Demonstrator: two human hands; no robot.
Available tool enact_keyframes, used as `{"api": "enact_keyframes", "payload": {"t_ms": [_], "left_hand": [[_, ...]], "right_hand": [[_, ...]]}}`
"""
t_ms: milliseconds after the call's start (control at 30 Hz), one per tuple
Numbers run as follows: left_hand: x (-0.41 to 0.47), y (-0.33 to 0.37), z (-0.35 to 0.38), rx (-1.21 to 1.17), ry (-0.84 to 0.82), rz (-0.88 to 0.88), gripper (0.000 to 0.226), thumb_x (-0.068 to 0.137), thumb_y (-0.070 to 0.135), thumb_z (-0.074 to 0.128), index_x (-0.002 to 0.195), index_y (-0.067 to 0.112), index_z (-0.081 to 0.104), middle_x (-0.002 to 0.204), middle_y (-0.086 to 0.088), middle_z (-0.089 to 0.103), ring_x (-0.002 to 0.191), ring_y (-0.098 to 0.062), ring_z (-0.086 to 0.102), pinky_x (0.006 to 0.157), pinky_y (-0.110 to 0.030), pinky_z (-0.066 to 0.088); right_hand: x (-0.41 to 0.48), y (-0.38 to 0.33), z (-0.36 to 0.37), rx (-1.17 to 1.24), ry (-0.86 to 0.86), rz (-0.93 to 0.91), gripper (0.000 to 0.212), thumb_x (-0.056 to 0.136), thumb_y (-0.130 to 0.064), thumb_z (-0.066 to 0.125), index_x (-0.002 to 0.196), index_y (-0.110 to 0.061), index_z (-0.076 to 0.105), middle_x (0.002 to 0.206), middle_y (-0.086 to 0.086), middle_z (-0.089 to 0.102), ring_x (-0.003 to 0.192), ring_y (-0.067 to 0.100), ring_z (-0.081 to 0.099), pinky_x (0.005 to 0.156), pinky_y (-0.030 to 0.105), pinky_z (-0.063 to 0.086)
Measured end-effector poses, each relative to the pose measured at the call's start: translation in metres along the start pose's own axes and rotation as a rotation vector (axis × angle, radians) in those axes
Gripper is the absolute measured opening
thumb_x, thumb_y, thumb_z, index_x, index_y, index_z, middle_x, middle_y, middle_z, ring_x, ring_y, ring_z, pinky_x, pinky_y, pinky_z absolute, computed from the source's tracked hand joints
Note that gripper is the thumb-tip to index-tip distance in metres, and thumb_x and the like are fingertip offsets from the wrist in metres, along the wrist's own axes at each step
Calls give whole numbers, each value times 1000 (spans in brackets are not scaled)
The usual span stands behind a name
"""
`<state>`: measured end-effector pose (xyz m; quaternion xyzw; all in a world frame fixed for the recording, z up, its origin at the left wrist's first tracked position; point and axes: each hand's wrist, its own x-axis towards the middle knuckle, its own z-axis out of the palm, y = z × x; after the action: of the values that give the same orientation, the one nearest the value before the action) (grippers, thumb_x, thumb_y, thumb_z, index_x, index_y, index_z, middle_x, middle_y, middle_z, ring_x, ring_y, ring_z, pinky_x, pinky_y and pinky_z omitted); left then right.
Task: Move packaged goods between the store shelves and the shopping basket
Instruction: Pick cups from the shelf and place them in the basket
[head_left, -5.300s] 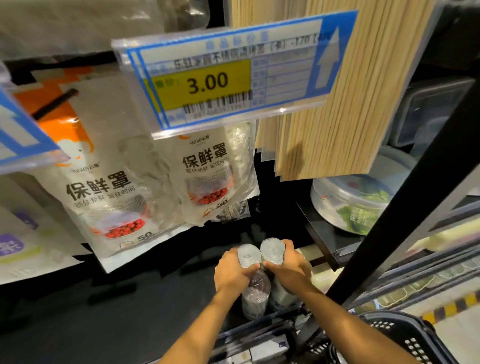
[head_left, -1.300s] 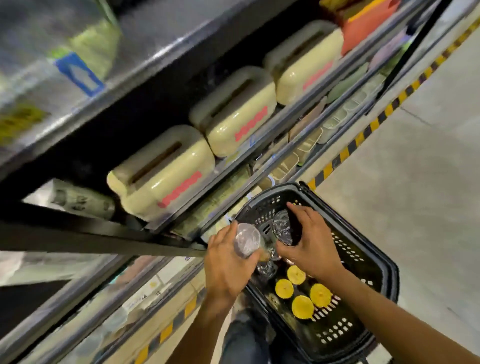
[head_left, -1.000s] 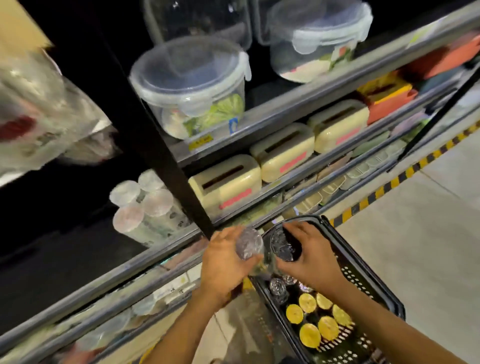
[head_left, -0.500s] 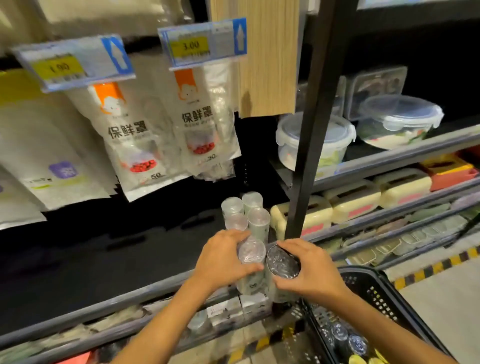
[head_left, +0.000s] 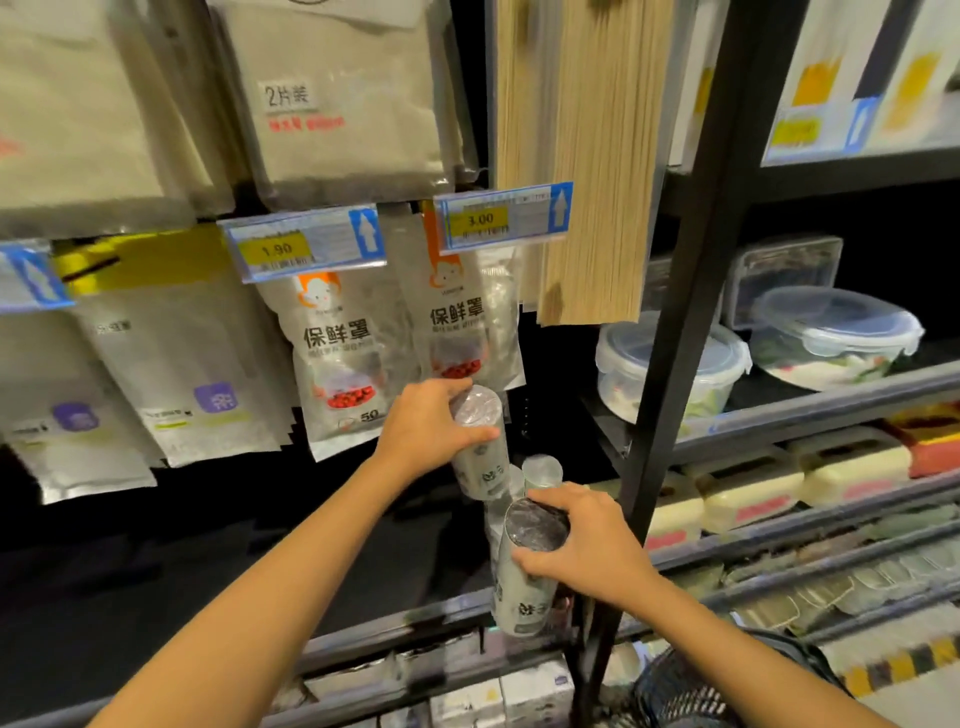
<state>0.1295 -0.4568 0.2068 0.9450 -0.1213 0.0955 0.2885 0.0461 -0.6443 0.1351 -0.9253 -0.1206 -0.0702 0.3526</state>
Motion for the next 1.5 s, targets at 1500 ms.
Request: {"api": "enact_keyframes", "payload": {"t_ms": [1500], "left_hand": [[152, -47, 202, -140, -262, -171, 36, 73, 29, 74, 105, 14, 68, 105, -7, 69, 99, -22, 63, 80, -30, 49]], "right_hand": [[98, 67, -5, -46, -44, 37, 67, 67, -50, 69, 129, -32, 50, 129, -17, 47, 119, 6, 42, 92, 6, 27]]}}
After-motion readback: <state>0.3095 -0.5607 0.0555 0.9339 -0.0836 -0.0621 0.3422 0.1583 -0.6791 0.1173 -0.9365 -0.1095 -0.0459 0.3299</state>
